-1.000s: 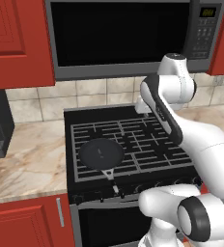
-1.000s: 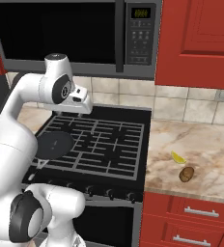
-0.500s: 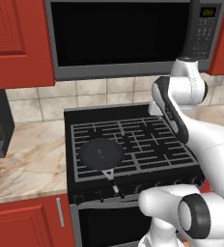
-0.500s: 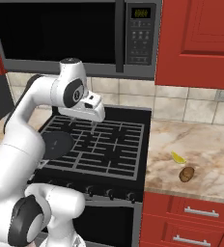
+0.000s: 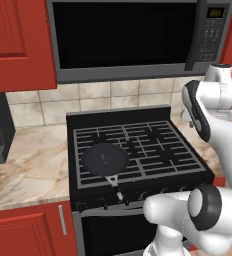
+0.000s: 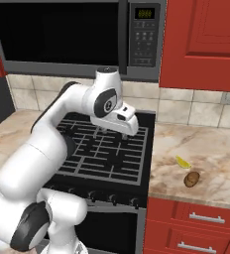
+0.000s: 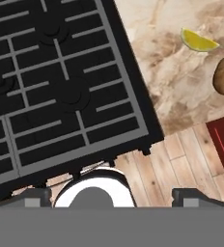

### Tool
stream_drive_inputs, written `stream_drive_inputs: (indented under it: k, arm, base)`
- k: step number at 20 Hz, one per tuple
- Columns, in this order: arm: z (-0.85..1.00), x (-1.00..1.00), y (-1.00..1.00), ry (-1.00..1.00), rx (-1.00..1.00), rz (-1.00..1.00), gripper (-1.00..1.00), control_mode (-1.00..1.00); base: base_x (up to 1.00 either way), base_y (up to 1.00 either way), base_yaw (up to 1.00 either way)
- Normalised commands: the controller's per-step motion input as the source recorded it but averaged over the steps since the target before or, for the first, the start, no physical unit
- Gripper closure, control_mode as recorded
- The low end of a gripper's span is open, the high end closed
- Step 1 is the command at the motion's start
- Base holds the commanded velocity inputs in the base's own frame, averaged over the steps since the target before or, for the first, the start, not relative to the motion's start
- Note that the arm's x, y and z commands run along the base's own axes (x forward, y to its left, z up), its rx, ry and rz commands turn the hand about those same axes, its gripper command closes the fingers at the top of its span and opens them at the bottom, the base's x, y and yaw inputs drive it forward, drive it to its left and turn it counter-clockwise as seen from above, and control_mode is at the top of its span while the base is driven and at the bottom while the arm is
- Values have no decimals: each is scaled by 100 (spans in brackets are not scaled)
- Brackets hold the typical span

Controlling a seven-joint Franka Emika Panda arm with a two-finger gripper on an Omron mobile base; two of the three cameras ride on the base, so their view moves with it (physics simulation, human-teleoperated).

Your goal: Put the lemon wedge and potato in the pan. Then turn on the front left burner and set the heat to medium.

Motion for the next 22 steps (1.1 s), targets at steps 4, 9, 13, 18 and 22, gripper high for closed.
stream_drive_inputs:
  k: [4,9,13,18,22]
  arm:
    - [-20,0,-100,0,0,0,-100,-100]
    - [-34,0,-100,-1,0,0,-100,-100]
    - [-44,0,-88,-6,0,0,-100,-100]
    - [-22,0,-48,-11,0,1,-100,-100]
    - [-2,15,-22,-9,0,0,-100,-100]
  base:
    - [0,0,0]
    - [0,0,0]
    - [0,0,0]
    - [0,0,0]
    - [0,0,0]
